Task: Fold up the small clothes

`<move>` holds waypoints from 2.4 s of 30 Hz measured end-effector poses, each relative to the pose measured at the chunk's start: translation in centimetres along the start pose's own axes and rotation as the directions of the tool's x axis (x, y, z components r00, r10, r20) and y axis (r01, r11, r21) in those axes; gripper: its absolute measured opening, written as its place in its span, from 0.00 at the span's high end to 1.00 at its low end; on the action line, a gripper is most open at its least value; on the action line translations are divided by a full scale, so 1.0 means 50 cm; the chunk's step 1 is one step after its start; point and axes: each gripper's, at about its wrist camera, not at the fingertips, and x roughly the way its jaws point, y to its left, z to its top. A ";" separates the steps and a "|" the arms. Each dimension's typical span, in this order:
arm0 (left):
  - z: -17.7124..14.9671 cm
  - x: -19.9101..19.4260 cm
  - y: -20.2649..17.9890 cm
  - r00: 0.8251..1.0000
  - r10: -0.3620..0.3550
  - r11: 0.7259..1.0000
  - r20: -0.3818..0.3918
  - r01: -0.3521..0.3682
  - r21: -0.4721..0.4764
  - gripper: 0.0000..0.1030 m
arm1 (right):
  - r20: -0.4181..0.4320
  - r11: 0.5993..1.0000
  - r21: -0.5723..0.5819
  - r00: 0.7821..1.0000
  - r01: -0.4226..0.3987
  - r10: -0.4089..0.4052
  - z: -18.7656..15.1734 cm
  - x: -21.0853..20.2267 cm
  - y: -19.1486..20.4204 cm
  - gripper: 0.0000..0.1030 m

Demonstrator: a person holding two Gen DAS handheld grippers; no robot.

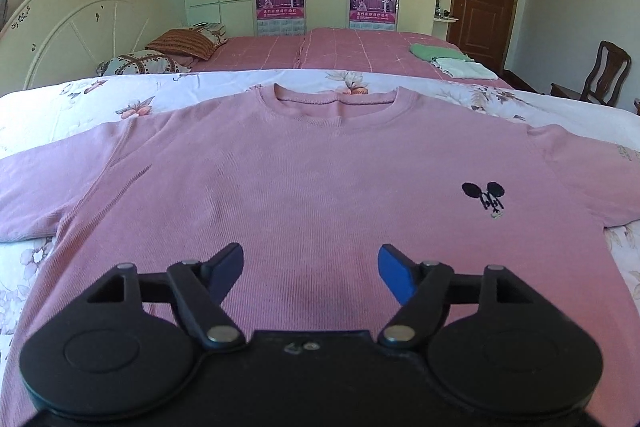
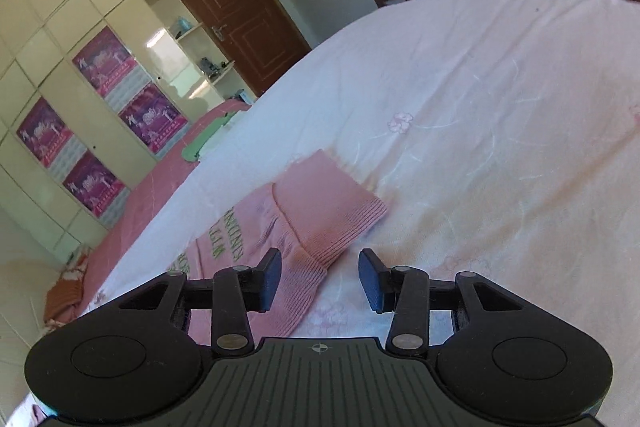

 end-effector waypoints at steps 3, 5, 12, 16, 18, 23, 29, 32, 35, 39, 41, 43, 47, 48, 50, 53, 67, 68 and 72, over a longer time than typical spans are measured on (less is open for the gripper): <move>-0.001 0.017 0.008 1.000 0.014 1.000 -0.023 -0.014 -0.015 0.29 | -0.010 0.998 0.014 0.998 -0.054 0.055 0.015 0.003 -0.015 0.58; 0.001 0.024 0.012 0.999 0.025 0.999 -0.029 -0.026 -0.020 0.29 | -0.014 0.998 -0.023 0.998 -0.063 0.063 0.026 -0.007 -0.013 0.83; 0.016 0.029 0.034 0.999 0.040 0.998 -0.024 -0.041 -0.047 0.29 | 0.056 0.980 -0.188 0.997 0.064 -0.055 0.023 -0.071 -0.007 0.93; 0.013 0.020 0.055 0.999 0.041 0.998 -0.035 -0.042 -0.046 0.29 | 0.064 0.964 -0.249 0.994 0.097 -0.084 0.001 -0.089 0.005 0.93; 0.008 0.015 0.071 0.998 0.046 0.998 -0.045 -0.047 -0.039 0.29 | 0.077 0.948 -0.294 0.992 0.118 -0.100 -0.010 -0.101 0.025 0.93; 0.001 0.006 0.128 0.998 0.035 0.997 -0.061 -0.039 -0.060 0.33 | 0.109 0.898 -0.436 0.994 0.069 -0.023 -0.069 -0.147 0.114 0.93; 0.014 0.022 0.194 0.998 -0.024 0.987 -0.058 0.015 -0.159 0.54 | 0.012 0.789 -0.603 0.987 -0.119 0.157 -0.248 -0.210 0.292 0.93; 0.021 0.023 0.218 0.998 -0.047 0.985 -0.043 0.040 -0.167 0.54 | -0.074 0.719 -0.657 0.969 -0.225 0.236 -0.366 -0.219 0.397 0.93; 0.022 0.020 0.248 0.996 -0.079 0.983 -0.040 0.071 -0.166 0.52 | -0.172 0.635 -0.704 0.944 -0.318 0.282 -0.498 -0.209 0.492 0.93; 0.020 0.017 0.291 0.993 -0.106 0.983 -0.044 0.098 -0.156 0.52 | -0.294 0.520 -0.745 0.906 -0.417 0.304 -0.663 -0.188 0.594 0.93; 0.019 0.018 0.309 0.992 -0.118 0.982 -0.045 0.109 -0.156 0.52 | -0.333 0.465 -0.768 0.895 -0.441 0.298 -0.729 -0.169 0.633 0.93; 0.019 0.021 0.321 0.991 -0.128 0.980 -0.047 0.119 -0.158 0.52 | -0.379 0.404 -0.786 0.881 -0.468 0.284 -0.784 -0.146 0.662 0.93; 0.029 0.040 0.322 0.977 -0.208 0.964 -0.039 0.198 -0.178 0.53 | -0.366 0.335 -0.832 0.892 -0.441 0.264 -0.835 -0.133 0.665 0.92; 0.034 0.047 0.312 0.970 -0.239 0.957 -0.037 0.229 -0.179 0.54 | -0.357 0.370 -0.819 0.894 -0.439 0.270 -0.823 -0.132 0.652 0.92; 0.046 0.068 0.277 0.948 -0.316 0.934 -0.031 0.305 -0.184 0.54 | -0.318 0.449 -0.795 0.911 -0.407 0.263 -0.792 -0.140 0.632 0.92; 0.067 0.110 0.212 0.907 -0.419 0.893 -0.038 0.404 -0.198 0.54 | -0.264 0.537 -0.767 0.935 -0.352 0.235 -0.751 -0.166 0.580 0.92; 0.141 0.140 0.137 0.884 -0.462 0.872 0.069 0.467 -0.143 0.95 | -0.138 0.800 -0.548 0.970 -0.245 0.202 -0.586 -0.262 0.445 0.19; 0.139 0.130 0.155 0.896 -0.436 0.887 0.088 0.444 -0.125 0.95 | -0.139 0.820 -0.515 0.968 -0.252 0.210 -0.574 -0.264 0.439 0.19; 0.115 0.164 0.223 0.920 -0.392 0.908 0.017 0.390 -0.155 0.95 | -0.185 0.881 -0.364 0.950 -0.304 0.251 -0.528 -0.249 0.407 0.20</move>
